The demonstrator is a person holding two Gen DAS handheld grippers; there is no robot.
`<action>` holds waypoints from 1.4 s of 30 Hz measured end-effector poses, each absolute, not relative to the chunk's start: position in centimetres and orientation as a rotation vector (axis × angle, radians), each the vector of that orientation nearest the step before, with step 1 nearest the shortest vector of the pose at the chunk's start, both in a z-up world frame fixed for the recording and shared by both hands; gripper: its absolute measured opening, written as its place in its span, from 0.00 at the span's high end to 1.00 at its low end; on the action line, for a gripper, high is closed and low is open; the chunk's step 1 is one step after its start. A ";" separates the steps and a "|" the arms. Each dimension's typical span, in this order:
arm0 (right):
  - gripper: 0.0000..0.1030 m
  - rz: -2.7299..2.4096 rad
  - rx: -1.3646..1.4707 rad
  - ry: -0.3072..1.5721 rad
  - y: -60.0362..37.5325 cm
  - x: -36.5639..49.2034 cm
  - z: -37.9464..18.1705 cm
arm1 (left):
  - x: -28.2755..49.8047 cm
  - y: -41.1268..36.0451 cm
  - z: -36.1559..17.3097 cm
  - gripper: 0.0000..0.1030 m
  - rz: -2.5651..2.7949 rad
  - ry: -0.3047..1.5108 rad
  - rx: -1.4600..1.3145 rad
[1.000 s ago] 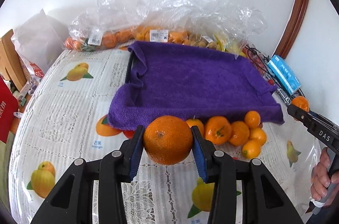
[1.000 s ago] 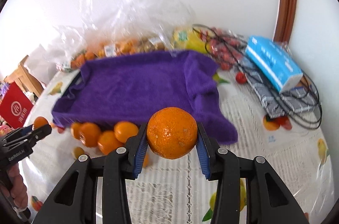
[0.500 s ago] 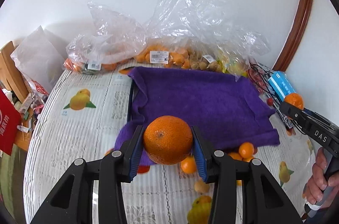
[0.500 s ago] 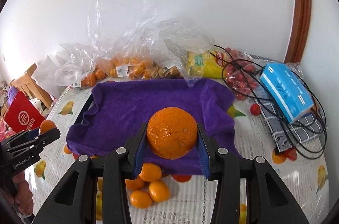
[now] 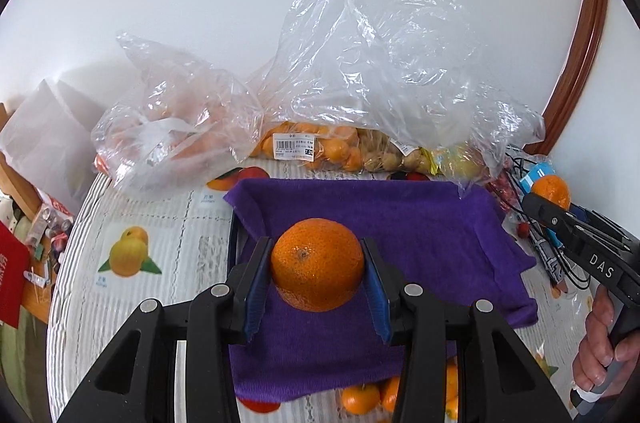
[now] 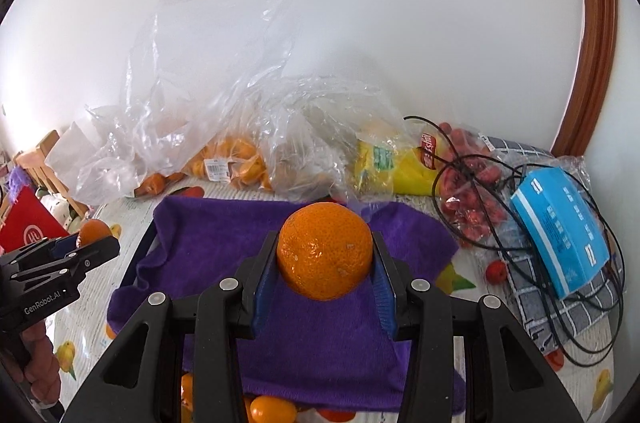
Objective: Organize fruits
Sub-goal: 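Lift the left tool's orange onto the purple towel while the right tool carries its orange there, then open the left tool on the towel while the right tool releases its orange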
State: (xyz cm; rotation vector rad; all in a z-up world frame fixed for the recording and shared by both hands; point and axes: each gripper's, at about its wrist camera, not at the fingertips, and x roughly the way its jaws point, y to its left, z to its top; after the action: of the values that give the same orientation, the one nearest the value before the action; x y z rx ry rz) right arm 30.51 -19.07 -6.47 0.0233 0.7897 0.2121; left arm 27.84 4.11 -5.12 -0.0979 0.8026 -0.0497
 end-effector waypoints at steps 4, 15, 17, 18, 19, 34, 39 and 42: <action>0.58 0.212 0.029 0.796 -19.1 32.1 -7.2 | 29.5 4.1 -5.5 0.60 -0.045 0.813 -0.088; 0.59 0.233 0.042 0.847 -19.3 35.2 -10.8 | 33.5 4.3 -8.3 0.60 -0.039 0.862 -0.086; 0.59 0.225 0.030 0.856 -19.3 35.5 -11.3 | 34.1 4.2 -8.8 0.60 -0.043 0.876 -0.089; 0.58 0.221 0.023 0.859 -19.3 35.7 -11.7 | 34.4 4.1 -9.1 0.60 -0.045 0.882 -0.088; 0.59 0.218 0.021 0.862 -19.3 35.7 -11.9 | 34.5 4.0 -9.2 0.60 -0.045 0.885 -0.084; 0.59 0.211 -0.007 0.941 -19.1 37.4 -15.4 | 36.4 3.5 -12.3 0.60 -0.052 0.962 -0.077; 0.59 0.213 -0.030 0.958 -18.7 37.6 -16.2 | 36.5 3.3 -13.1 0.60 -0.053 0.981 -0.070; 0.59 0.217 -0.040 0.971 -18.5 37.7 -16.6 | 36.6 3.3 -13.4 0.60 -0.059 0.992 -0.069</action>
State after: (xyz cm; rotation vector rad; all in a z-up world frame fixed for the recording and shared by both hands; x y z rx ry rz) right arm 37.66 -18.48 -16.55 -0.0395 0.9714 0.2171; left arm 36.58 3.25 -13.45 -0.0688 0.9921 -0.0590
